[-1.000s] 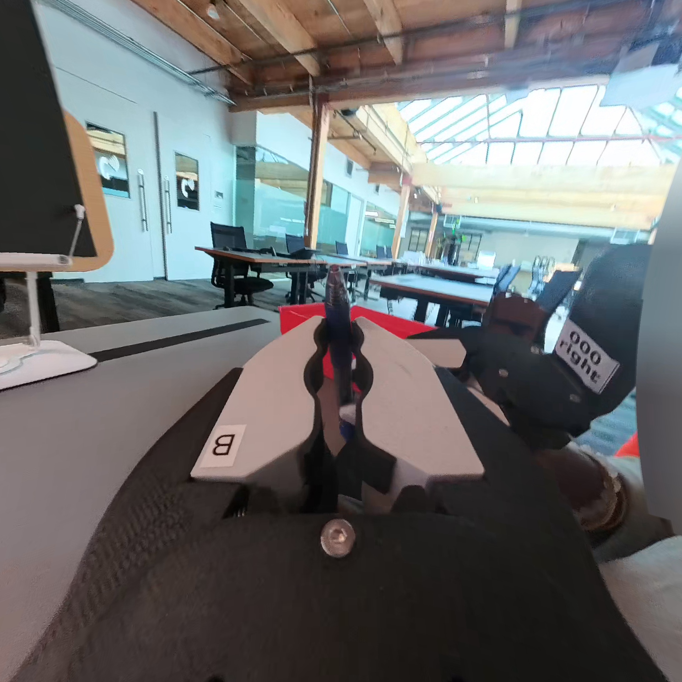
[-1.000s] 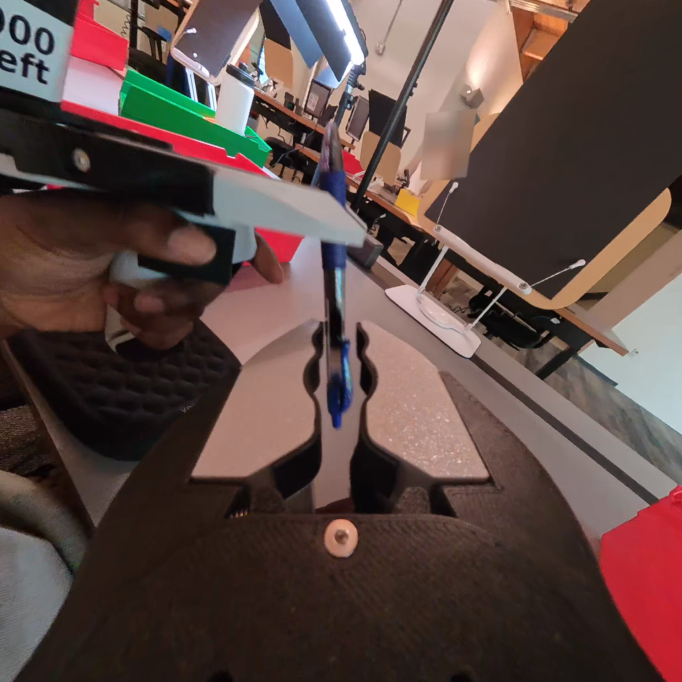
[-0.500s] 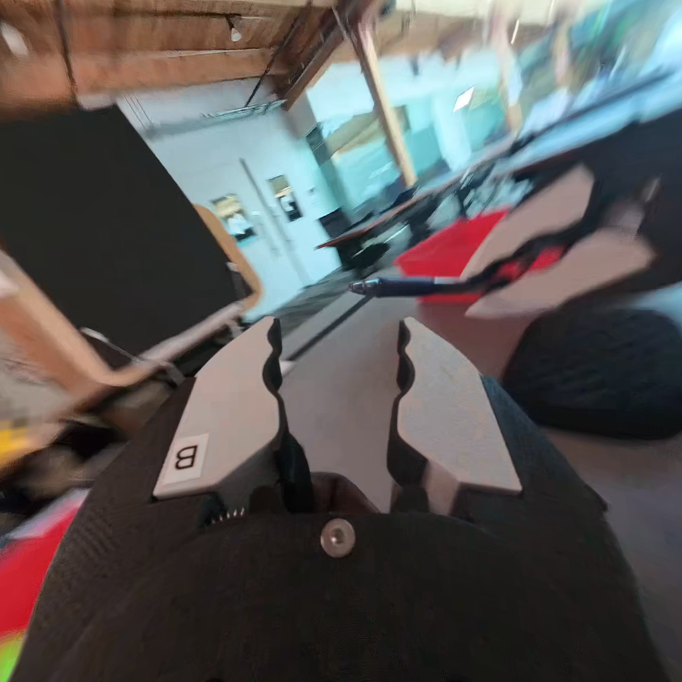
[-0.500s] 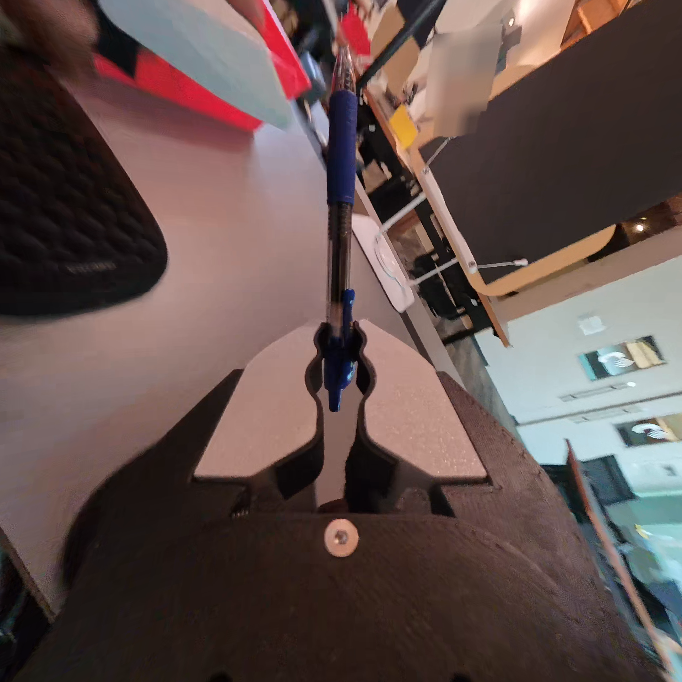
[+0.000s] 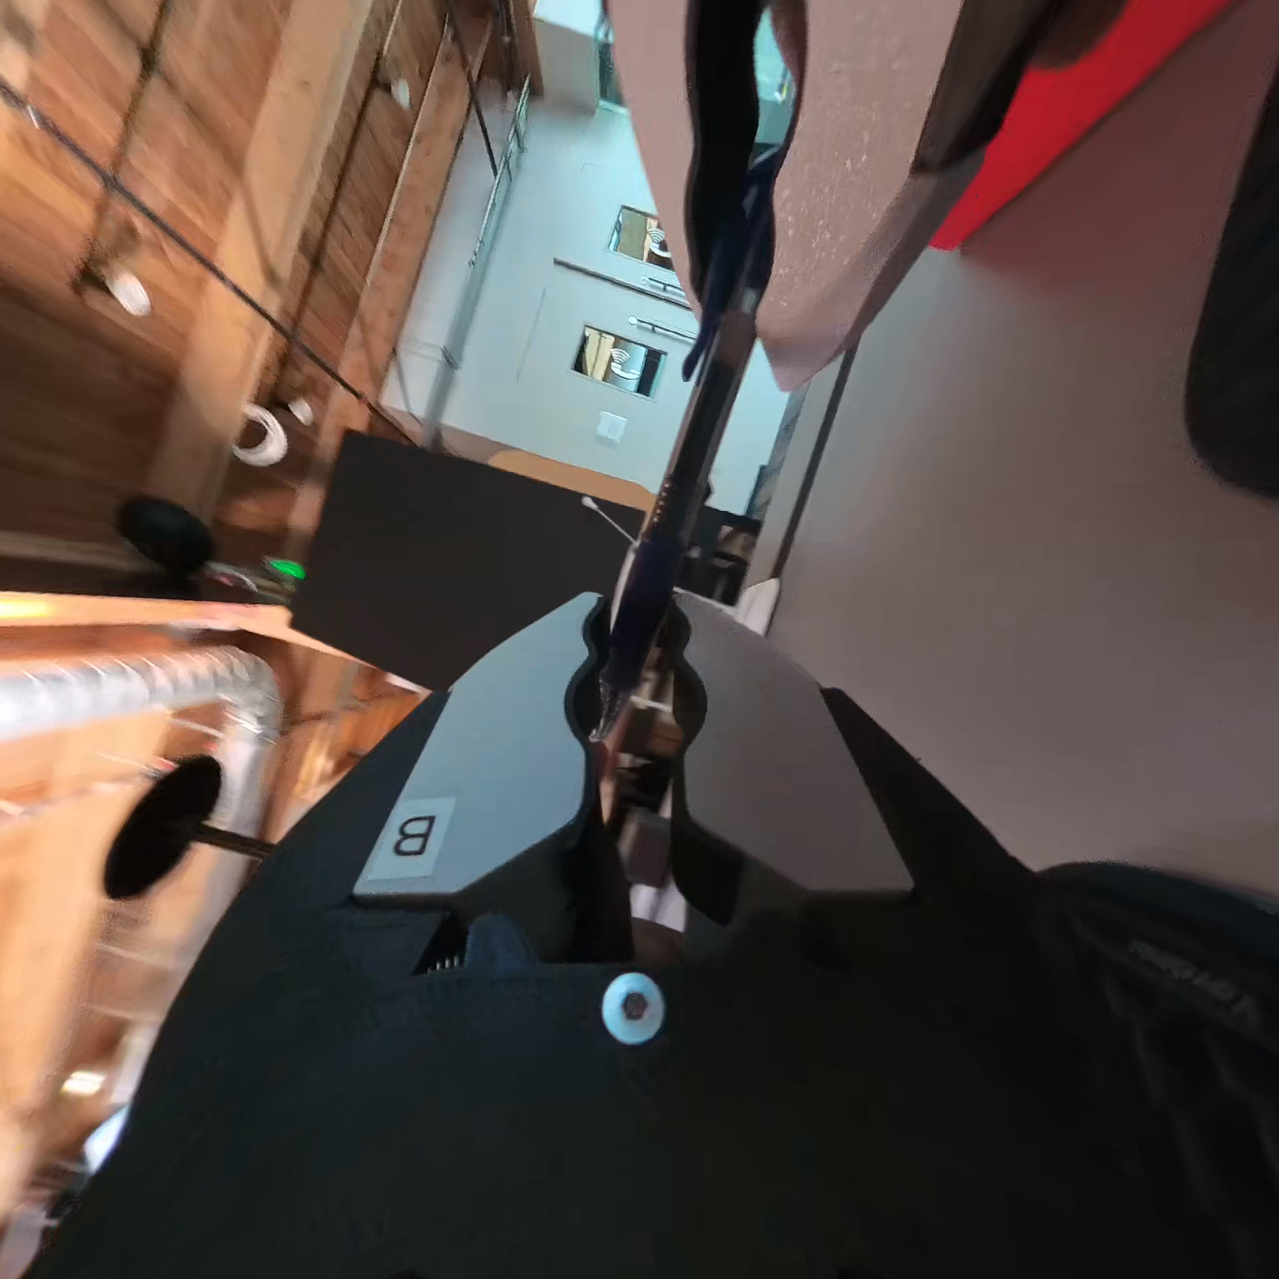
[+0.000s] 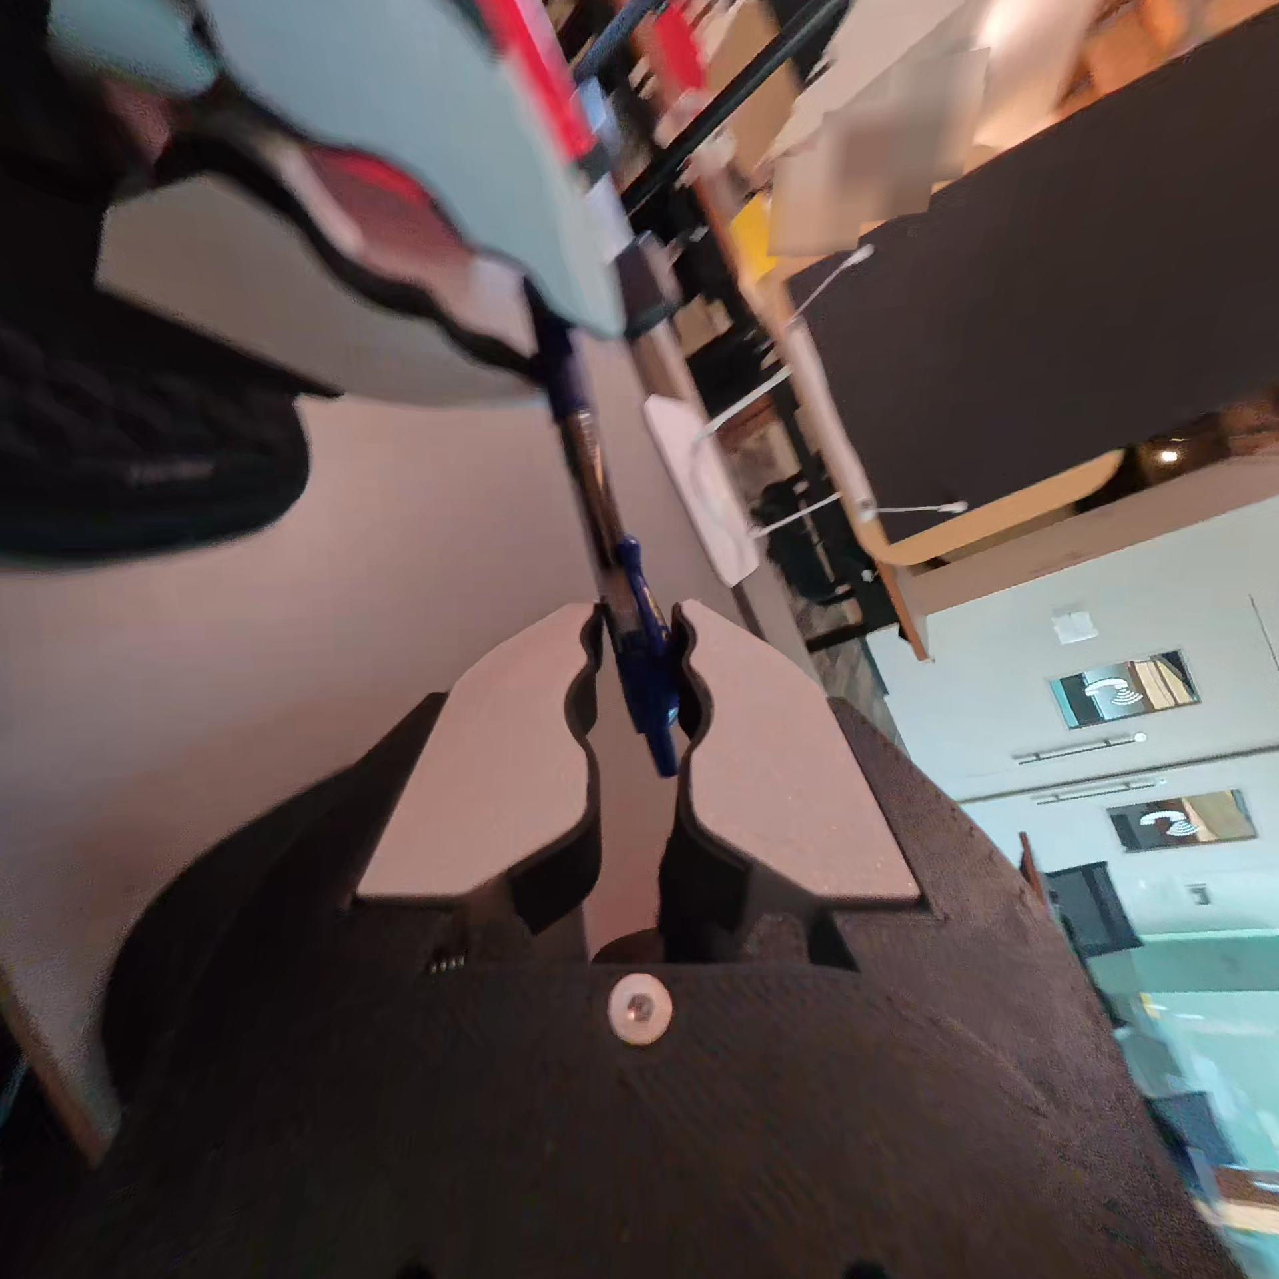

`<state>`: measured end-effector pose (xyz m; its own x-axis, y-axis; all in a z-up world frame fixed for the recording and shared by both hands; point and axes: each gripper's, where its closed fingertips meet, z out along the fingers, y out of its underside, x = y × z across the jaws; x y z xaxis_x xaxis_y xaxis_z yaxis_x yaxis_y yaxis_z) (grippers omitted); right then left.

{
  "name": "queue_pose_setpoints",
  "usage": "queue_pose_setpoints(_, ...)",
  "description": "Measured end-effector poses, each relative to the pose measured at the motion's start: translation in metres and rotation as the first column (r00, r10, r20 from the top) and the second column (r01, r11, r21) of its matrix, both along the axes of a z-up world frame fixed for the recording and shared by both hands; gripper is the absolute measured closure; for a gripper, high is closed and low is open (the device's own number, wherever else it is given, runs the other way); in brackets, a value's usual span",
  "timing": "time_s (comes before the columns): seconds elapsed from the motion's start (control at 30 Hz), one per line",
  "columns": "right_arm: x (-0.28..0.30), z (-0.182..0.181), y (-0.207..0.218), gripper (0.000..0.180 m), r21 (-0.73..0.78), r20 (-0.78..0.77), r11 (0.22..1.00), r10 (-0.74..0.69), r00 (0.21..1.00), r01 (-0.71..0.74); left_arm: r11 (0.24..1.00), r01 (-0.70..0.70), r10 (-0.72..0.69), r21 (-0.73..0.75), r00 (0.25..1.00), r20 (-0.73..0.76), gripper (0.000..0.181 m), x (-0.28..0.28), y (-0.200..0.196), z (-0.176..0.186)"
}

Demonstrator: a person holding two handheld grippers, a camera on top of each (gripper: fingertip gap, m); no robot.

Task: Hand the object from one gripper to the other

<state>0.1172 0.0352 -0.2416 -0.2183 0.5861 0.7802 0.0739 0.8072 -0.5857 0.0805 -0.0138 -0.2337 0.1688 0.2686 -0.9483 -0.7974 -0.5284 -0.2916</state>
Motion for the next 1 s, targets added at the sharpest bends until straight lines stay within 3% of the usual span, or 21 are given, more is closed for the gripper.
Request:
queue_pose_setpoints(0.07,-0.002,0.025,0.003,0.148,-0.197,-0.126,0.980,0.010,0.992,-0.034,0.993,0.035,-0.057,0.110,0.977,0.203,0.166,-0.001,-0.001,0.001)
queue_pose_setpoints(0.13,0.001,0.045,0.004,0.133,-0.489,-0.219,0.859,0.048,0.975,-0.152,0.969,0.054,-0.150,0.241,0.905,0.399,0.169,0.000,-0.001,0.004)
queue_pose_setpoints(0.23,0.007,0.053,-0.003,0.122,-0.830,-0.305,0.432,0.176,0.936,-0.352,0.938,0.102,-0.282,0.332,0.779,0.559,0.169,0.006,0.004,0.003)
queue_pose_setpoints(0.27,0.006,0.049,-0.009,0.122,-0.877,-0.304,0.312,0.229,0.925,-0.366,0.933,0.114,-0.304,0.341,0.757,0.578,0.169,0.009,0.006,0.002)
queue_pose_setpoints(0.33,0.003,0.035,-0.023,0.125,-0.927,-0.274,0.164,0.315,0.909,-0.336,0.928,0.126,-0.330,0.351,0.714,0.618,0.169,0.014,0.010,-0.001)
queue_pose_setpoints(0.4,-0.002,0.027,-0.033,0.136,-0.946,-0.261,0.098,0.334,0.906,-0.309,0.918,0.145,-0.368,0.370,0.661,0.654,0.169,0.022,0.016,-0.005)
queue_pose_setpoints(0.47,-0.004,0.025,-0.037,0.151,-0.945,-0.277,0.080,0.324,0.905,-0.318,0.912,0.162,-0.390,0.376,0.624,0.677,0.169,0.029,0.021,-0.009)
queue_pose_setpoints(0.53,-0.003,0.027,-0.038,0.170,-0.935,-0.291,0.107,0.308,0.906,-0.337,0.905,0.169,-0.409,0.392,0.606,0.683,0.169,0.032,0.024,-0.010)
queue_pose_setpoints(0.63,-0.005,0.022,-0.033,0.170,-0.924,-0.206,0.252,0.302,0.931,-0.286,0.884,0.205,-0.464,0.421,0.512,0.723,0.158,0.034,0.021,-0.008)
queue_pose_setpoints(0.77,-0.010,0.008,-0.020,0.170,-0.805,-0.024,0.573,0.227,0.974,-0.154,0.779,0.182,-0.626,0.601,0.301,0.720,0.140,0.026,0.003,0.021)
queue_pose_setpoints(0.87,-0.011,-0.009,-0.014,0.170,-0.601,0.116,0.799,0.106,0.988,-0.015,0.749,0.139,-0.660,0.648,0.249,0.709,0.137,0.025,0.002,0.036)
queue_pose_setpoints(0.93,-0.009,-0.015,-0.014,0.170,-0.476,0.153,0.879,0.040,0.987,0.038,0.760,0.136,-0.649,0.636,0.221,0.728,0.134,0.030,0.011,0.034)
queue_pose_setpoints(1.0,-0.007,-0.019,-0.018,0.170,-0.417,0.177,0.907,0.020,0.984,0.057,0.768,0.130,-0.639,0.627,0.204,0.741,0.136,0.033,0.019,0.029)
